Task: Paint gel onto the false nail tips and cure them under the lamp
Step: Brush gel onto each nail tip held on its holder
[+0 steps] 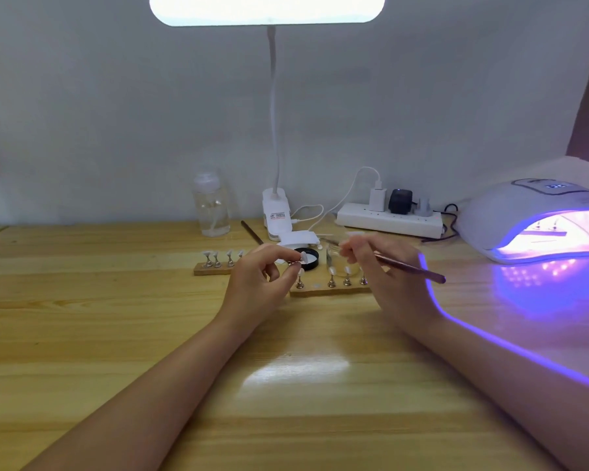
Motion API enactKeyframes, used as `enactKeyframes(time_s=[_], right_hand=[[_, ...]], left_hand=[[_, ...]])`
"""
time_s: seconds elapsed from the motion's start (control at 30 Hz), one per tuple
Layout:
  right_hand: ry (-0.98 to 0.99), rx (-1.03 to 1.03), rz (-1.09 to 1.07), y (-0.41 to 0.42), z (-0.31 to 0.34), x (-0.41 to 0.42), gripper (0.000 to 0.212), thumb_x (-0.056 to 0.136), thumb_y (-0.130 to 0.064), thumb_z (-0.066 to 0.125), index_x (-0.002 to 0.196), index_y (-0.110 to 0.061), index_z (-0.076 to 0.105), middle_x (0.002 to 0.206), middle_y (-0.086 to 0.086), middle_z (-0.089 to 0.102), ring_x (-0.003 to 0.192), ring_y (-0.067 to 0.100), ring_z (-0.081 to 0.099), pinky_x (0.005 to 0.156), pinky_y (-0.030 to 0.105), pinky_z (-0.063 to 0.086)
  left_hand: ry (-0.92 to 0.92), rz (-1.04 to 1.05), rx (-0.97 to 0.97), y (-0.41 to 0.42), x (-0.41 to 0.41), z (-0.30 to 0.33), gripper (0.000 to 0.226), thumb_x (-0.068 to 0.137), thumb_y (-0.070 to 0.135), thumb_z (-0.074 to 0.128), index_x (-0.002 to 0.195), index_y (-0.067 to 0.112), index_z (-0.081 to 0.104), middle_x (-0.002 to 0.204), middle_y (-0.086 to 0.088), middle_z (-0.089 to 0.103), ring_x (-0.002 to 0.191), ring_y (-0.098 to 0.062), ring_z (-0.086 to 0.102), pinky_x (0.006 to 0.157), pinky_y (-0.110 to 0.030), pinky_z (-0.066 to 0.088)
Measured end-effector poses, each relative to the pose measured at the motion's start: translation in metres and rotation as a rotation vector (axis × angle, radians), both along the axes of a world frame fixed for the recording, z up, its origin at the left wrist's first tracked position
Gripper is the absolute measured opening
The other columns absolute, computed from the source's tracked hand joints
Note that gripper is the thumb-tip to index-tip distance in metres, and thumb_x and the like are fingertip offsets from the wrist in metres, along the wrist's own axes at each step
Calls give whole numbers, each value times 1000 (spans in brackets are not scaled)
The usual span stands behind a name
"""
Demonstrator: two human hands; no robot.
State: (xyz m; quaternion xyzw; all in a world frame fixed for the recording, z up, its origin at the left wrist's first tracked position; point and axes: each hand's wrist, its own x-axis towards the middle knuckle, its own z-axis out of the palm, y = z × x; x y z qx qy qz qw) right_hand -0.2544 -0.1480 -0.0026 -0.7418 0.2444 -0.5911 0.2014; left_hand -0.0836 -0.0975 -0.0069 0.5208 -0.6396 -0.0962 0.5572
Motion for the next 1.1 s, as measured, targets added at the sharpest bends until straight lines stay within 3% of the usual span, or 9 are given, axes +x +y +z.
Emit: enactKeyframes(time_s=[0.17, 0.3, 0.43, 0.53, 0.63, 0.77, 0.87, 0.93, 1.1], right_hand=[[-57, 14, 73, 6, 0, 5, 32, 90, -33, 46, 68, -20, 65, 60, -9, 63, 58, 2, 61, 56, 15, 48], [4, -38, 62, 7, -3, 8, 42, 90, -32, 40, 74, -7, 69, 68, -5, 64, 67, 7, 62, 63, 21, 50], [67, -94, 67, 8, -4, 9, 42, 90, -30, 40, 73, -4, 69, 69, -4, 65, 68, 7, 61, 62, 26, 51], [49, 19, 121, 9, -6, 6, 46, 88, -33, 39, 65, -6, 68, 61, 3, 64, 59, 10, 61, 59, 31, 52], [-15, 22, 157, 9, -5, 5, 46, 89, -30, 37, 65, -2, 67, 60, 3, 63, 58, 11, 60, 56, 25, 51], [15, -53, 92, 6, -5, 8, 42, 91, -30, 37, 75, -6, 68, 70, -1, 65, 68, 9, 61, 63, 24, 51], [16, 61, 148, 6, -8, 7, 40, 92, -33, 43, 67, -13, 68, 61, -10, 63, 59, 3, 61, 58, 15, 49], [-52, 127, 184, 7, -9, 7, 40, 91, -33, 45, 61, -17, 66, 55, -6, 63, 53, 4, 61, 55, 15, 49], [25, -30, 94, 7, -4, 9, 40, 93, -32, 40, 74, -10, 68, 67, -10, 62, 64, 3, 60, 60, 16, 48]], left_hand=[[-23, -5, -14, 0, 0, -1, 24, 78, 1, 67, 82, 25, 66, 78, 11, 59, 53, -10, 40, 52, -8, 34], [-32, 0, -16, -2, 0, -2, 25, 77, 1, 68, 84, 25, 66, 80, 8, 61, 53, -12, 39, 52, -7, 33], [-41, 13, -14, -2, 1, -2, 23, 77, 2, 69, 88, 23, 67, 80, 4, 63, 52, -7, 40, 53, -7, 33], [-33, 18, -5, -3, 1, -2, 19, 77, 3, 69, 88, 18, 70, 81, 4, 63, 51, -6, 39, 53, -6, 33], [-28, 14, -3, -2, 0, -1, 20, 77, 3, 69, 88, 20, 69, 80, 5, 62, 51, -7, 39, 53, -7, 33], [-30, 9, -1, -1, 0, -1, 23, 77, 2, 68, 88, 22, 68, 80, 3, 62, 50, -7, 39, 54, -7, 33], [-31, 15, 15, -2, 0, -2, 19, 77, 3, 69, 87, 19, 70, 80, 4, 61, 49, -5, 38, 54, -6, 32], [-30, 17, 23, -3, 0, -2, 17, 77, 3, 69, 87, 18, 70, 79, 4, 61, 49, -4, 38, 55, -5, 32], [-3, 14, 21, -2, 0, -2, 21, 77, 2, 69, 86, 22, 68, 80, -5, 63, 50, -6, 38, 56, -5, 33]])
